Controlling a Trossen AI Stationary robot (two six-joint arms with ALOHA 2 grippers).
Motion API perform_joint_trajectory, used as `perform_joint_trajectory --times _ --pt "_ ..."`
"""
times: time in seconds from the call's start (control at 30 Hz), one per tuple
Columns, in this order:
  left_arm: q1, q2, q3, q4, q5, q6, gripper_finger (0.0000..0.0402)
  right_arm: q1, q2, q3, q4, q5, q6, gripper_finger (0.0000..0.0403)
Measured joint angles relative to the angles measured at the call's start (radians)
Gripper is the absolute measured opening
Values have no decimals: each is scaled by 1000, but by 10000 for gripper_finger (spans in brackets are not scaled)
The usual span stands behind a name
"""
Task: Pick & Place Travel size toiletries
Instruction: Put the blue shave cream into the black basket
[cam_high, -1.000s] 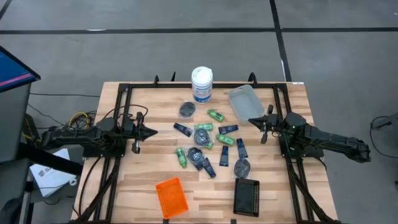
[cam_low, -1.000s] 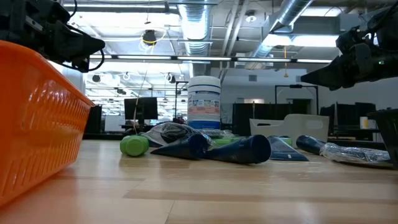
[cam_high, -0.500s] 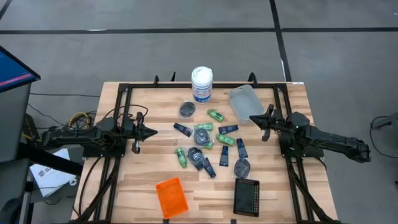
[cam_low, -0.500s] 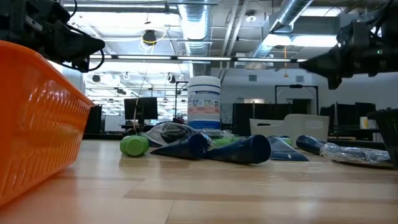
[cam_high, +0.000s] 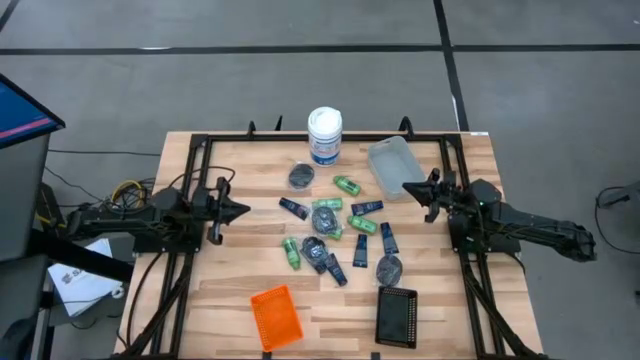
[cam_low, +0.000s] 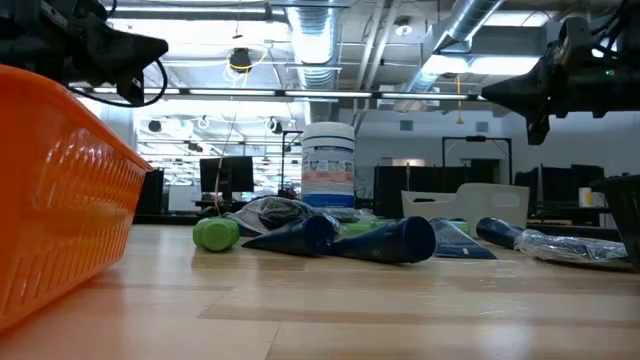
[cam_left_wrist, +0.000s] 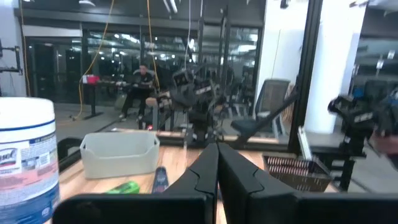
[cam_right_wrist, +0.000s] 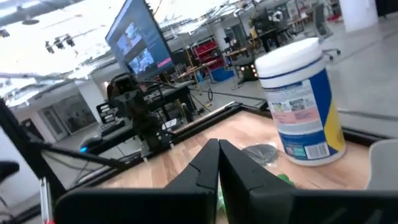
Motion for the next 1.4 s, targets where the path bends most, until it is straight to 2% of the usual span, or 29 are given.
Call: perform_joint_trajectory --times 0.13,0.3,0.47,0.57,0.83,1.13,1.27,1.4 --pt "0 0 0 24 0 -3 1 -2 0 1 -40 3 2 40" --pt "0 0 0 26 0 -2 1 -3 18 28 -95 3 -66 119" --pt "0 0 0 42 0 5 1 -6 91 183 -330 4 -78 205" --pt "0 0 0 43 0 4 1 -5 174 289 -479 28 -70 234" --pt "0 0 0 50 0 4 1 0 571 502 -677 75 16 223" --pt "0 0 0 58 0 4 1 107 1047 722 -945 76 147 218" --pt "0 0 0 63 0 4 1 184 1193 821 -1075 121 248 214" --pt "0 0 0 64 0 4 1 262 1281 893 -1137 137 311 205"
